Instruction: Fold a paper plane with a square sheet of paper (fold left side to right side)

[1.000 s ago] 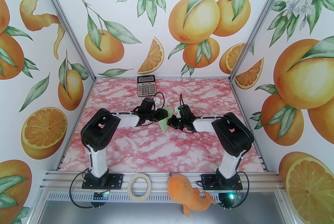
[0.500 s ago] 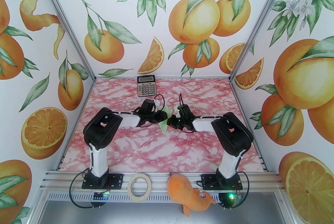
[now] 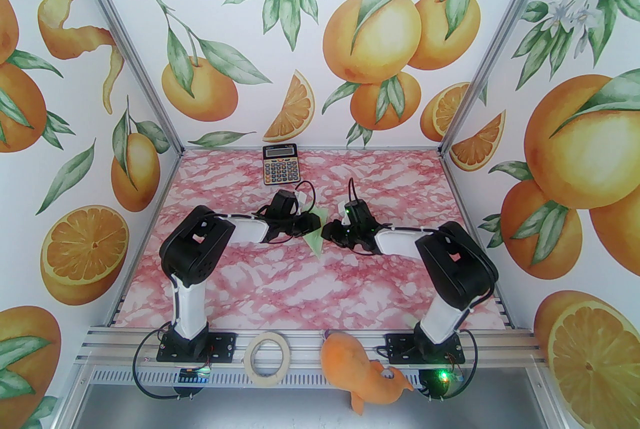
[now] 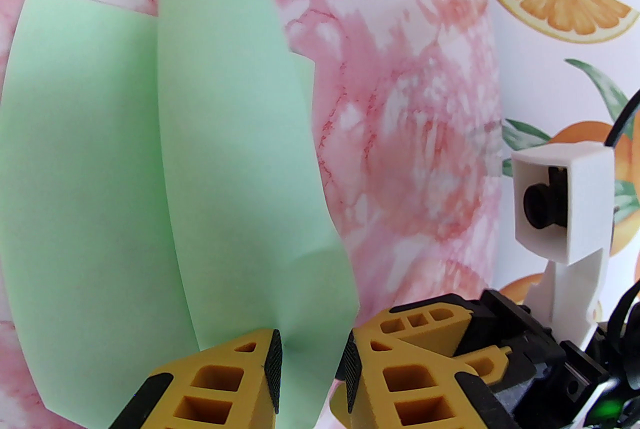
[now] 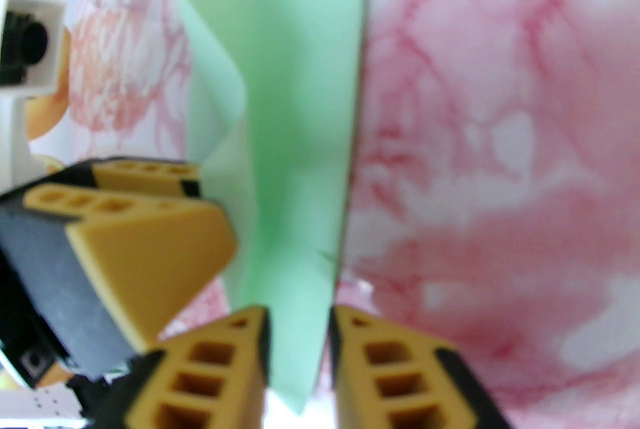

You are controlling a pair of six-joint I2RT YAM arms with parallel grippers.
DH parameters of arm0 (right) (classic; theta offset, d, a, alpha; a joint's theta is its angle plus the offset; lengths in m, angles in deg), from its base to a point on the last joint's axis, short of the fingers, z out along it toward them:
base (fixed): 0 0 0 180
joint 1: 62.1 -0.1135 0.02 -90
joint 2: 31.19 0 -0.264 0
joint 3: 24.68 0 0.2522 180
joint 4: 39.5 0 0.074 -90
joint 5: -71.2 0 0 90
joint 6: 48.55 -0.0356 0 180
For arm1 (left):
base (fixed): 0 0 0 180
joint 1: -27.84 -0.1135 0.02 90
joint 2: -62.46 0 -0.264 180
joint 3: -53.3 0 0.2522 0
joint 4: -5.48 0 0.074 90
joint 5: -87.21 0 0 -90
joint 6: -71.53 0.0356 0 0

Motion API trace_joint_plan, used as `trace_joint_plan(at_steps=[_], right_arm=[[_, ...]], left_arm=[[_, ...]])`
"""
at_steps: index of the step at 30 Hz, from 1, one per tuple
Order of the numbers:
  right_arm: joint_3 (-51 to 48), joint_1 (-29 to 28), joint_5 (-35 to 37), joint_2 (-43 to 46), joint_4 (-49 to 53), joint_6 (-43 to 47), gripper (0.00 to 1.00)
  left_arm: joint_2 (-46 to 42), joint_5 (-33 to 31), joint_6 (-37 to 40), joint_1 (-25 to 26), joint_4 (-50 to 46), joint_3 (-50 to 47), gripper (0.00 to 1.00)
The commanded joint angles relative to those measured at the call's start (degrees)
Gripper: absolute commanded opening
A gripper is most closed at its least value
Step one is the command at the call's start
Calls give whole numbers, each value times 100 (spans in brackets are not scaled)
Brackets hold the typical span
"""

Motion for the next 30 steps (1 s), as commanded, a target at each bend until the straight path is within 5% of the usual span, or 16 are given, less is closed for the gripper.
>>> trace_joint_plan(at_steps=[1, 8, 30], right_arm=[[-228, 15, -144, 93, -482, -87, 39], [-534, 15, -427, -32, -1528, -484, 47], [-293, -102, -360, -420, -1572, -561, 45]], left_arm=[[87, -25, 80, 13, -143, 198, 29], [105, -53, 69, 30, -210, 230, 29], [118, -57, 80, 67, -271, 276, 29]])
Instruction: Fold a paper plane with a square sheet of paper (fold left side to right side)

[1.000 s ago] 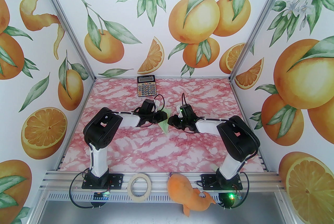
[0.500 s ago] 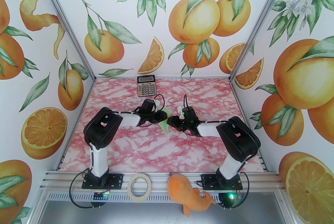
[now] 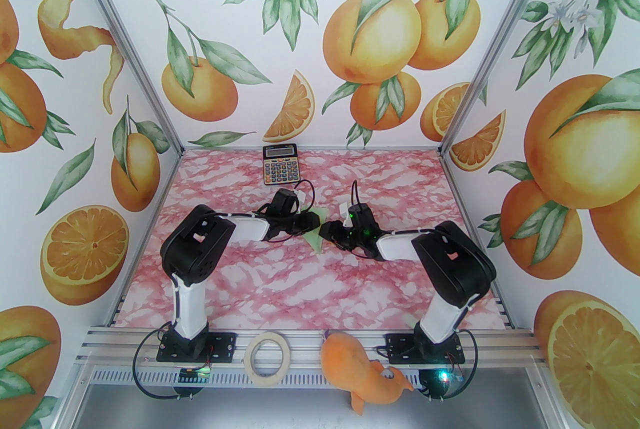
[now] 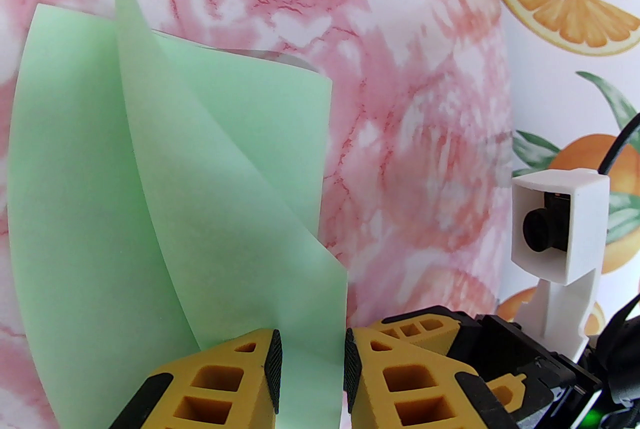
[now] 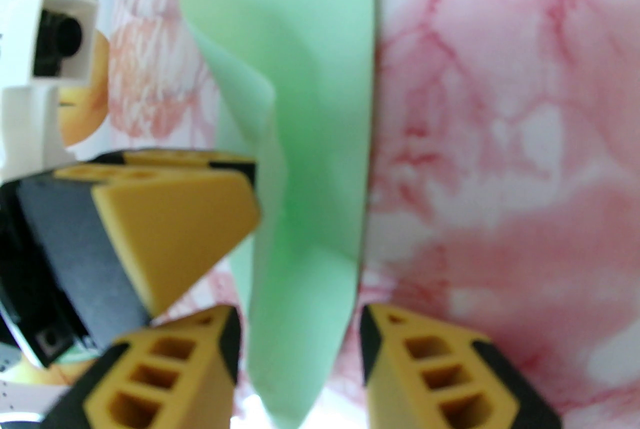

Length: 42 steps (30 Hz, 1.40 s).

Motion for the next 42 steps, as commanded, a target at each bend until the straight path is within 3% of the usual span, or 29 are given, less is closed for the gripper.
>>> trace_joint_plan(at_steps=[1, 4, 10, 23, 38, 42], right_arm=[[60, -147, -2, -253, -352, -12, 45], [3, -147, -37, -243, -529, -62, 39], [-271, -147, 122, 55, -825, -150, 46], [-529, -196, 175, -94, -1509, -514, 46], [-380, -149, 514, -240, -540, -162, 21], [-356, -120, 556, -237, -453, -135, 21]], left_arm=[[73, 101, 85, 71, -45, 132, 29], [38, 118, 92, 72, -6, 118, 29], [37, 110, 76, 80, 4, 98, 29], [38, 111, 76, 117, -12, 100, 29], [-387, 35, 155, -61, -158, 21, 34], [-622, 15, 267, -128, -341, 6, 37]])
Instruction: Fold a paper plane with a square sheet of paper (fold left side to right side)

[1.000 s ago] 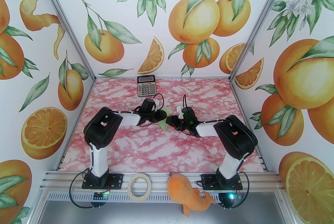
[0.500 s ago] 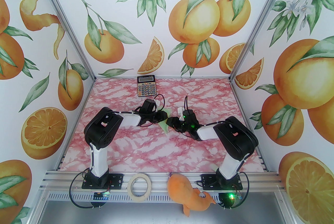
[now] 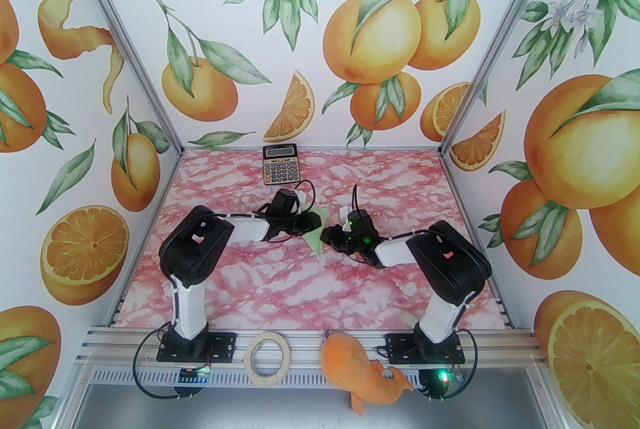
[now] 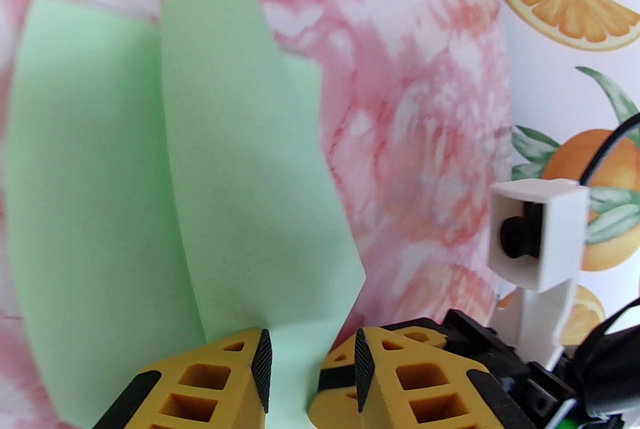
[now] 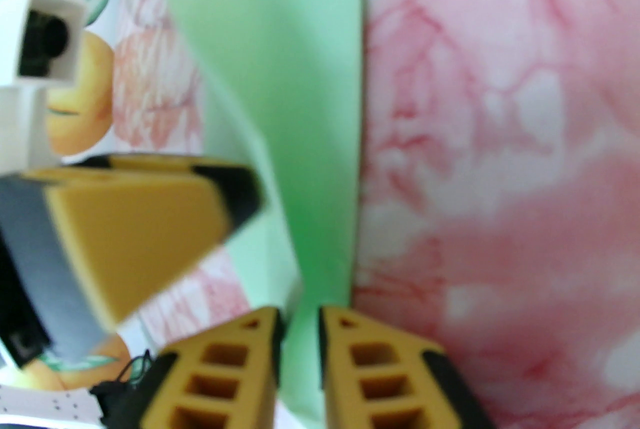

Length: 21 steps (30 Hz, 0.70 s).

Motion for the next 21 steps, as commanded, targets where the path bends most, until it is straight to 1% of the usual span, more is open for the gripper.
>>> trace_joint_plan(at_steps=[1, 7, 12, 21], right_arm=[[46, 41, 231, -121, 360, 137, 21], [182, 73, 243, -47, 614, 317, 23], [300, 124, 318, 39, 909, 499, 23], [558, 194, 342, -11, 1322, 772, 22]], left_arm=[[-448, 1, 185, -77, -171, -30, 37], [-517, 17, 277, -65, -283, -225, 37], [-481, 0, 351, 27, -319, -421, 36], [-281, -67, 411, 111, -282, -497, 35]])
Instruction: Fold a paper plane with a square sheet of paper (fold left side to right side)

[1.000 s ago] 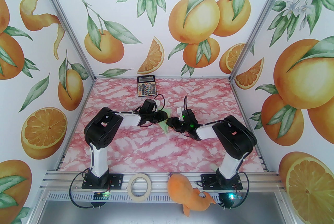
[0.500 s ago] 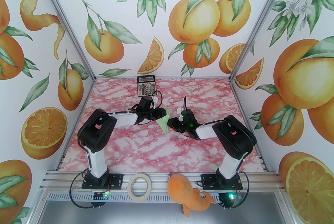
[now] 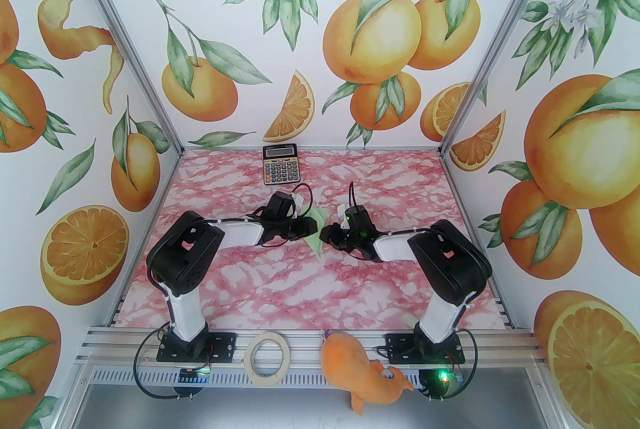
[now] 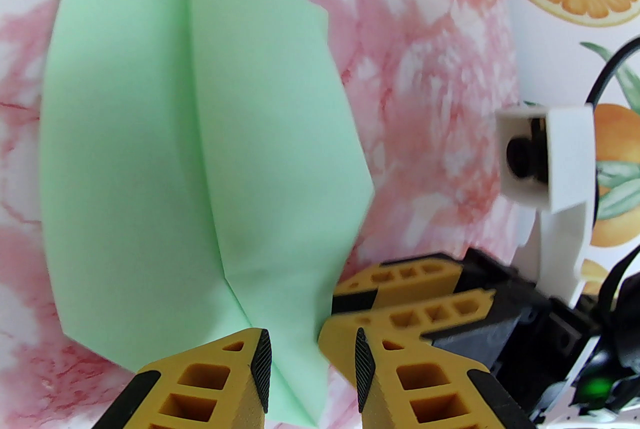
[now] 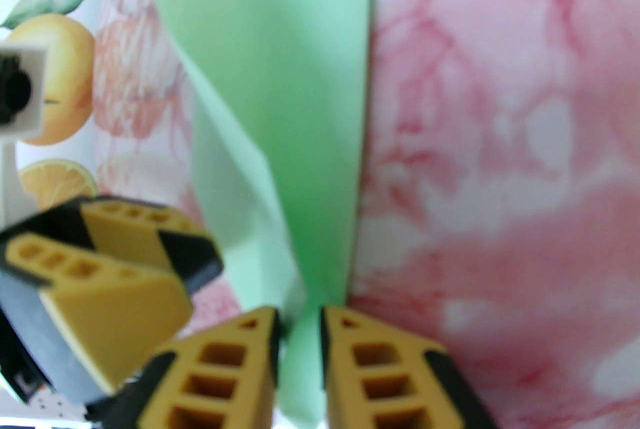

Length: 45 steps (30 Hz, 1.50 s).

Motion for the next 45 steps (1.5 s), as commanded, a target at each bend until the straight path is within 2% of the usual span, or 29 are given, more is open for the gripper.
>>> trace_joint_plan(at_steps=[1, 16, 24, 32, 36, 38, 42, 45], right_arm=[[108, 109, 348, -31, 401, 263, 22], [310, 162, 174, -276, 543, 434, 22], [300, 162, 92, -342, 516, 441, 22], [302, 162, 56, -390, 499, 444, 21], [302, 162, 33, -417, 490, 453, 21], [296, 165, 24, -411, 490, 453, 21], [280, 166, 30, -417, 490, 461, 19], [275, 163, 15, -414, 482, 462, 20]], left_arm=[[97, -64, 137, 21, -28, -75, 35], [33, 16, 253, 46, 38, -181, 33], [-168, 79, 450, 248, -250, -172, 33], [-503, -117, 478, 377, -497, -347, 32], [-628, -77, 448, 435, -516, -382, 21], [-683, -24, 348, 454, -357, -446, 9], [-650, 26, 150, 476, -95, -536, 1], [-569, 86, -29, 539, 135, -574, 1]])
